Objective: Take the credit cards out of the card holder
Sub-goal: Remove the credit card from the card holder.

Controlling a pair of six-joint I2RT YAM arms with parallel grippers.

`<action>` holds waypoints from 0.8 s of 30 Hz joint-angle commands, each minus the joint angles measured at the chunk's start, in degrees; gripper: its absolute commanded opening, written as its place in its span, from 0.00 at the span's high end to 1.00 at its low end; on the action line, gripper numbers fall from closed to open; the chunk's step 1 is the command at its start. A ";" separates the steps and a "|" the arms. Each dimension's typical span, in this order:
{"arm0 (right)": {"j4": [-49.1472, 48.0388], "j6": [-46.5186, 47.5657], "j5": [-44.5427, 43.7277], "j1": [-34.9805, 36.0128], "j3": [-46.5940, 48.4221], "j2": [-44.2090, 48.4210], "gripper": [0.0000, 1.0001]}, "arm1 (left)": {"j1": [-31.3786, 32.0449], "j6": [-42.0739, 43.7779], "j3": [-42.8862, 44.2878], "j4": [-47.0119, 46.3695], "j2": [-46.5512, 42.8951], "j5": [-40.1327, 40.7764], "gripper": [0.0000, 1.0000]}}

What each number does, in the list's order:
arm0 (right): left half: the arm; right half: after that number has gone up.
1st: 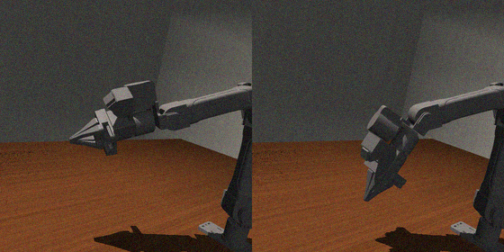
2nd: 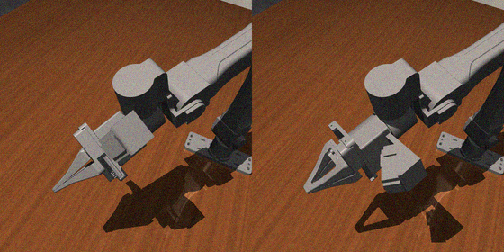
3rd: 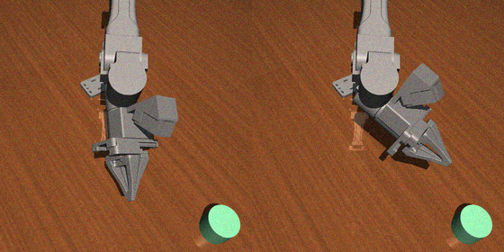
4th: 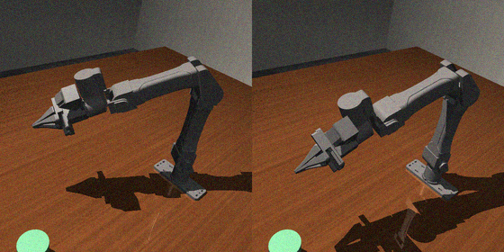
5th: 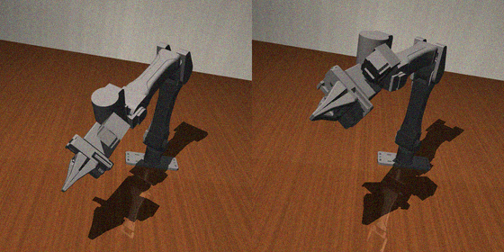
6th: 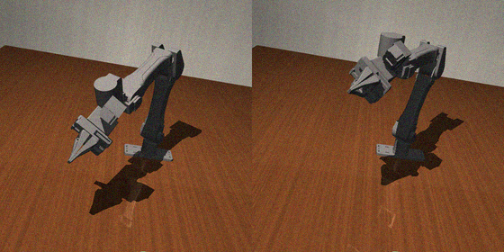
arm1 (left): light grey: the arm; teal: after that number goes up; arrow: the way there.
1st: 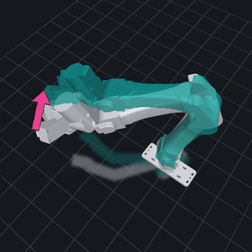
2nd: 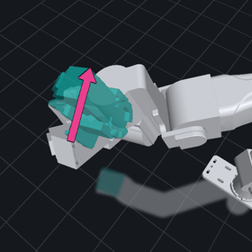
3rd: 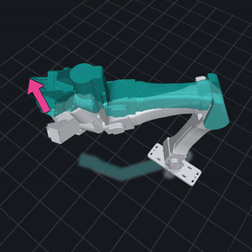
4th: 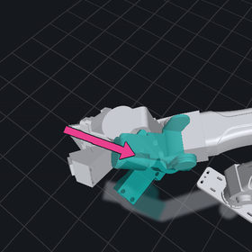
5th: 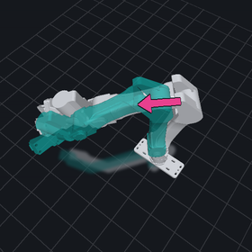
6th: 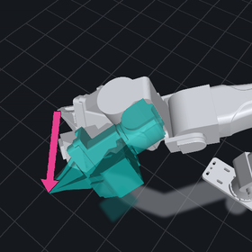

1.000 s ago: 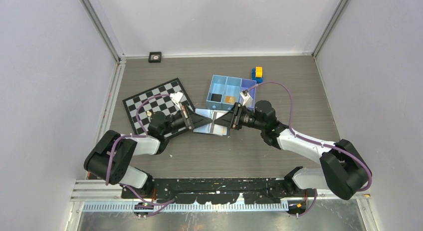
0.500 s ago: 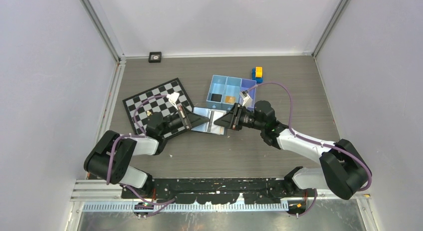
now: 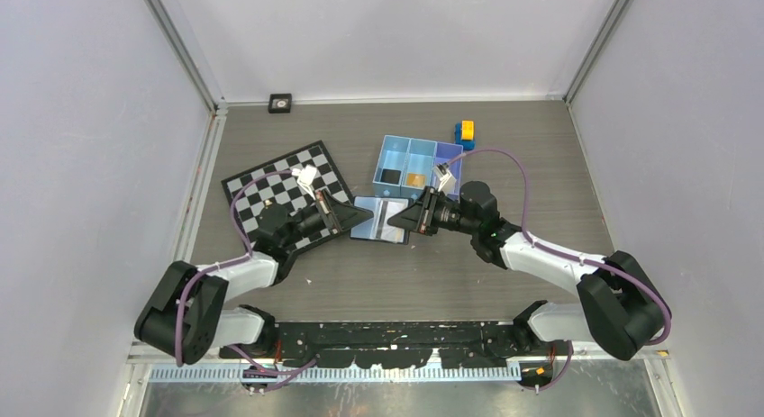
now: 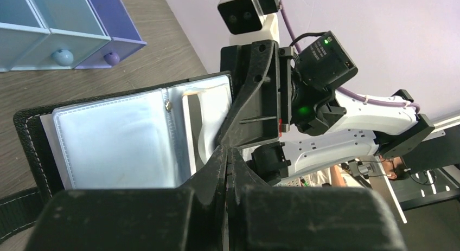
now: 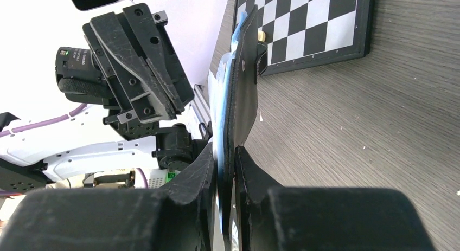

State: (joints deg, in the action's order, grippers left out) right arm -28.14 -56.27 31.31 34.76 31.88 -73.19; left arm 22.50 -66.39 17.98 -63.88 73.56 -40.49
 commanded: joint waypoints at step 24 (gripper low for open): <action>0.38 3.46 -3.44 -0.84 -1.29 7.88 1.00 | 2.38 10.30 3.70 27.56 -18.88 12.85 0.00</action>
State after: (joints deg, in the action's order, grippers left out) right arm -27.40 -54.94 30.13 34.22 30.39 -68.14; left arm 24.75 -54.00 18.15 -40.03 52.95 -32.47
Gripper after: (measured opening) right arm 0.201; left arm 0.978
